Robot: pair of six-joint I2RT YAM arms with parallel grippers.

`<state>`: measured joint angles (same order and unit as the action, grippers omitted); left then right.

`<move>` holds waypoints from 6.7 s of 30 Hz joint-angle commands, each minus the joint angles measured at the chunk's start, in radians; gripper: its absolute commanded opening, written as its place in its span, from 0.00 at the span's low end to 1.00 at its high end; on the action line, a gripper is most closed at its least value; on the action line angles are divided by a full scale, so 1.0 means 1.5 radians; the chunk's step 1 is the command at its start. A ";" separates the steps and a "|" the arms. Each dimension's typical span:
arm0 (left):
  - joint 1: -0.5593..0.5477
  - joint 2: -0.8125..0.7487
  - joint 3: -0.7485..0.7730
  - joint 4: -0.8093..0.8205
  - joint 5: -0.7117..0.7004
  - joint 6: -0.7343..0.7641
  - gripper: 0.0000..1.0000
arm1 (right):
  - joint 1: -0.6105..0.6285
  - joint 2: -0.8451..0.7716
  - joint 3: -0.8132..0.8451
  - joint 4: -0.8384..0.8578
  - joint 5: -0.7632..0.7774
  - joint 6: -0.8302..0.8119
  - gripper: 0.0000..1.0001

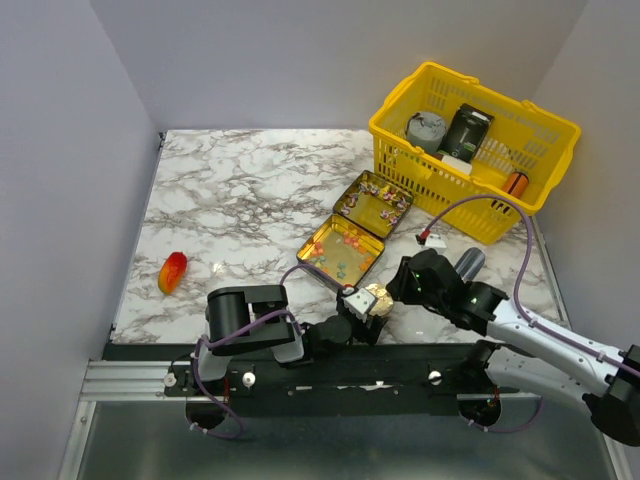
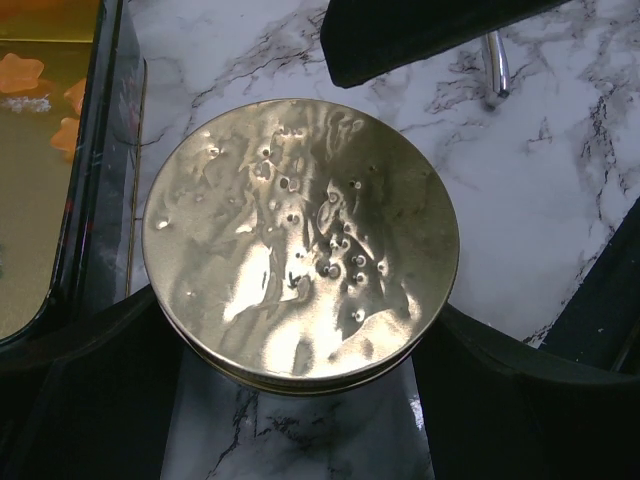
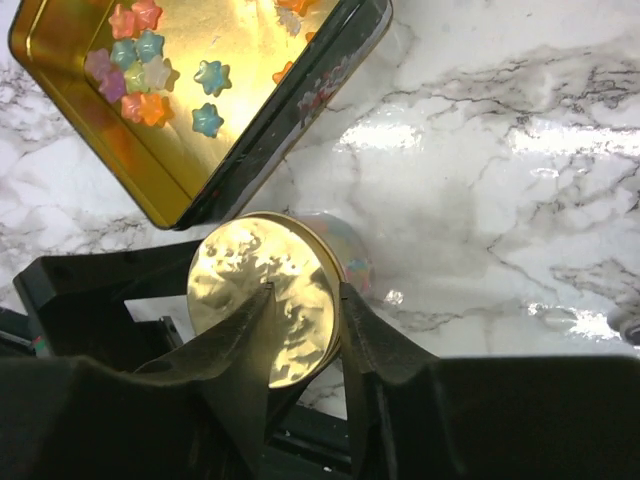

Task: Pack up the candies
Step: Screw the bottle lid onto the packing bottle, then reset both arms

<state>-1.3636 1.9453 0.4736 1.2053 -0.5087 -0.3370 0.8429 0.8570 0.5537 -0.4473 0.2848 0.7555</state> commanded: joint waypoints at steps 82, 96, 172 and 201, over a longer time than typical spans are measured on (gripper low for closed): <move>-0.030 0.077 -0.013 -0.188 -0.042 -0.051 0.67 | -0.098 0.038 -0.107 0.217 -0.109 -0.071 0.36; -0.029 0.079 -0.012 -0.208 -0.068 -0.063 0.68 | -0.098 -0.057 -0.183 0.127 -0.231 -0.008 0.04; 0.015 0.068 0.013 -0.197 0.021 -0.046 0.78 | -0.098 -0.314 -0.189 -0.119 -0.315 0.073 0.01; -0.001 -0.365 -0.065 -0.463 -0.013 -0.111 0.99 | -0.098 -0.297 -0.087 -0.173 -0.124 0.061 0.80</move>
<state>-1.3571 1.5284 0.3225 0.7937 -0.4309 -0.4522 0.6930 0.4198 0.3782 -0.6910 0.0147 0.8631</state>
